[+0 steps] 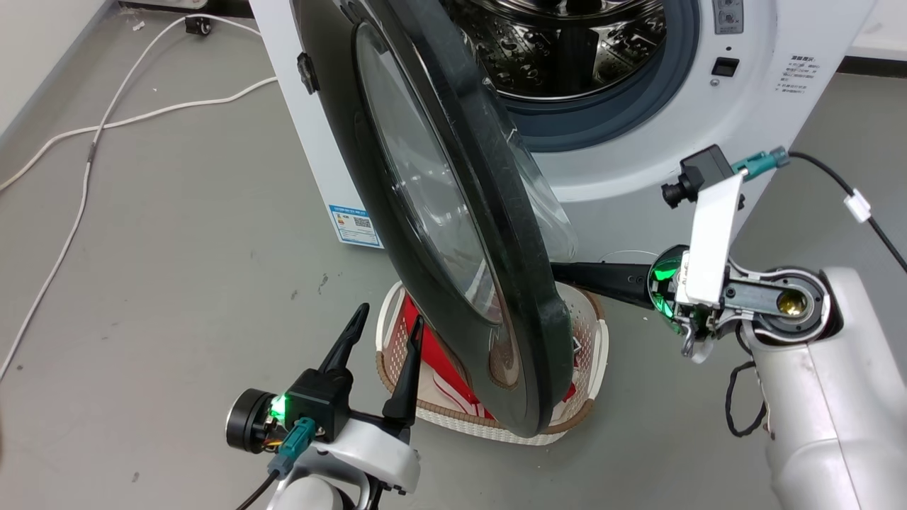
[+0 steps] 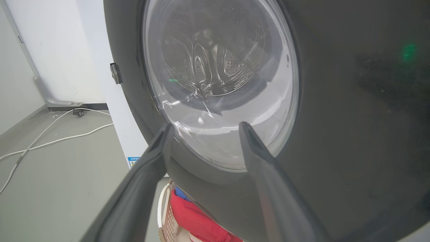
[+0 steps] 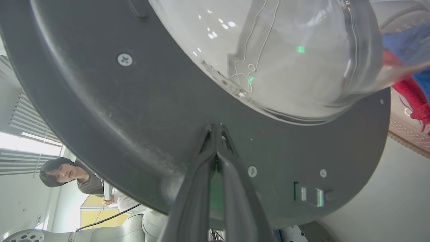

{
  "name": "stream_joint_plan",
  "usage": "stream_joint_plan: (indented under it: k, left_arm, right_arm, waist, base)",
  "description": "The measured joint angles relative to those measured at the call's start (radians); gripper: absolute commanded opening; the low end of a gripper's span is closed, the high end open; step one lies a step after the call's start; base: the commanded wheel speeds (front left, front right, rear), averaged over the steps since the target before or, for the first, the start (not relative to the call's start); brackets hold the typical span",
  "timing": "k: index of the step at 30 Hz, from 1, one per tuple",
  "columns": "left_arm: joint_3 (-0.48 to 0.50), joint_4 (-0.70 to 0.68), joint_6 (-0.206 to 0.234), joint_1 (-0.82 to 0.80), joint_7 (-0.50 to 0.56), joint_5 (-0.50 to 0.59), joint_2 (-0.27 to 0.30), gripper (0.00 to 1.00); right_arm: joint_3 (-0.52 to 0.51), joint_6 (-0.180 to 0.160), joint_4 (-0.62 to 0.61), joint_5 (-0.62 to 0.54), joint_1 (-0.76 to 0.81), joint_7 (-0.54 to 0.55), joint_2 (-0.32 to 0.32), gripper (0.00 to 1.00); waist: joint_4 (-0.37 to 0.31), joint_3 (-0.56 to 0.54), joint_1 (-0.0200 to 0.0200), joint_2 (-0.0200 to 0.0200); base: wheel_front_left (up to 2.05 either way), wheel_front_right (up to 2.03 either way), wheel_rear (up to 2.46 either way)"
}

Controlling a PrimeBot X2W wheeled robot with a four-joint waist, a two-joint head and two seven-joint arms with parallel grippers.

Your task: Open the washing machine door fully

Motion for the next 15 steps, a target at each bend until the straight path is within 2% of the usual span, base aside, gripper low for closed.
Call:
stream_joint_plan:
  k: [6, 15]
  left_arm:
    - [0.005, 0.0, 0.001, 0.004, 0.0, 0.004, 0.0, 1.0]
    - [0.03, 0.002, 0.001, 0.013, 0.0, 0.007, 0.0, 1.0]
  right_arm:
    - [-0.01, 0.0, -0.028, 0.045, 0.05, -0.112, 0.001, 0.0]
    - [-0.119, 0.0, -0.1, 0.096, 0.202, -0.386, 0.002, 0.0]
  waist:
    - [-0.01, -0.008, 0.0, 0.0]
    - [-0.055, -0.034, 0.0001, 0.0]
  base:
    - [0.0, 0.0, 0.0]
    - [0.0, 0.0, 0.0]
